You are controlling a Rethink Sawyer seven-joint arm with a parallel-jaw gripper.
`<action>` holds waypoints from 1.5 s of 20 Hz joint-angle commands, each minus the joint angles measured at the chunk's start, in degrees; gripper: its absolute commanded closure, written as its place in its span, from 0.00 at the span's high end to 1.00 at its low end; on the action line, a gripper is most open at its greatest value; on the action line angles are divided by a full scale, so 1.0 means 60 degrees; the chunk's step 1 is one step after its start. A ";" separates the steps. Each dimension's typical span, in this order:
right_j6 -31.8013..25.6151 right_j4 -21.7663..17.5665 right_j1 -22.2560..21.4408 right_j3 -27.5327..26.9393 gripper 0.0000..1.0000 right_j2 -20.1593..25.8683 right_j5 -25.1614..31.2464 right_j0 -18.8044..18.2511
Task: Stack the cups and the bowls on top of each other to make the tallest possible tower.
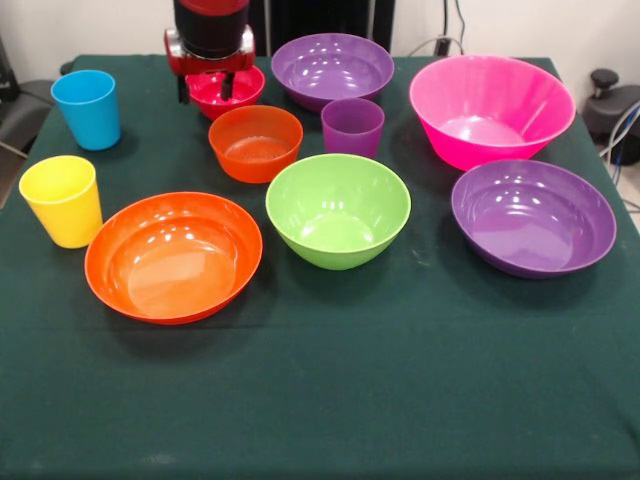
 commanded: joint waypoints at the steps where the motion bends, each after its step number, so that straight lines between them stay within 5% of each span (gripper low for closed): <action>1: -0.1966 0.0150 0.0266 -0.0733 1.00 0.0973 0.1191 -0.0117; 10: -0.1838 0.0393 0.0043 -0.0210 1.00 0.1039 0.1959 -0.0256; 17: -0.2007 0.0064 -0.0345 0.0361 1.00 0.1776 0.0473 -0.0537; 30: -0.1716 0.0111 -0.1055 0.0893 1.00 0.2570 0.0465 -0.0578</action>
